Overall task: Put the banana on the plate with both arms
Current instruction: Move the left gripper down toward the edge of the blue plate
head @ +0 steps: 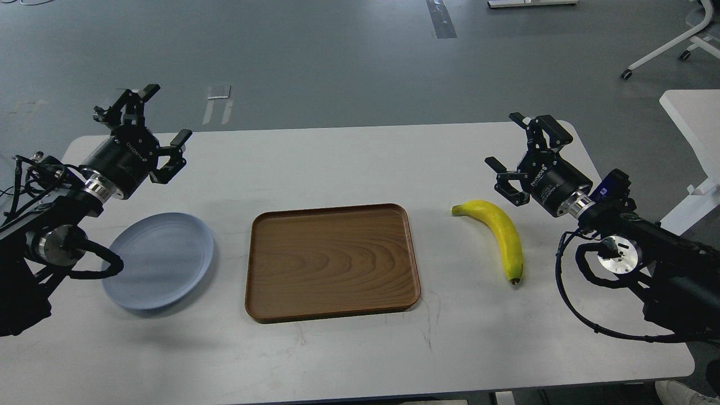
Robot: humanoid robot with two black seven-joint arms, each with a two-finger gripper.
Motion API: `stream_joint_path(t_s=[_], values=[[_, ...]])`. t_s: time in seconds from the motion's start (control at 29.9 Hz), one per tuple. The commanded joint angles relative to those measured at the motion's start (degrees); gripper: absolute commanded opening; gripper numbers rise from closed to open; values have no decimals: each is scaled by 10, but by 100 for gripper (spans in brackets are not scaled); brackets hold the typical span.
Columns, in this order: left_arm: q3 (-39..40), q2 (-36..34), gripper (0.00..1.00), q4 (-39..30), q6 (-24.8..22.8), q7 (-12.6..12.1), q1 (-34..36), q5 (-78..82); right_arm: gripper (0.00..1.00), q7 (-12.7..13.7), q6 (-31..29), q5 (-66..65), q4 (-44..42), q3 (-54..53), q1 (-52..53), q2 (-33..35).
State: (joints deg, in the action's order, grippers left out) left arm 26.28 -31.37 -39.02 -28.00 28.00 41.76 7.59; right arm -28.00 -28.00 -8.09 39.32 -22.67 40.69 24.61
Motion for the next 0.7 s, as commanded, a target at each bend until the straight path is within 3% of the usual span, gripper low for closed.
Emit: stream_joint_path(t_s=[0.0,0.4,0.67], values=[[-1,-1,98,0,0,0,-1,1,100,0,0,0,-2,-2,0,1],[-11,0,98,6,0,0,10,15,100,0,0,1,-5,-6,-1,5],[-2,-37,98,-44,0,0,21,219,100,0,0,1,-4,-6,0,16]])
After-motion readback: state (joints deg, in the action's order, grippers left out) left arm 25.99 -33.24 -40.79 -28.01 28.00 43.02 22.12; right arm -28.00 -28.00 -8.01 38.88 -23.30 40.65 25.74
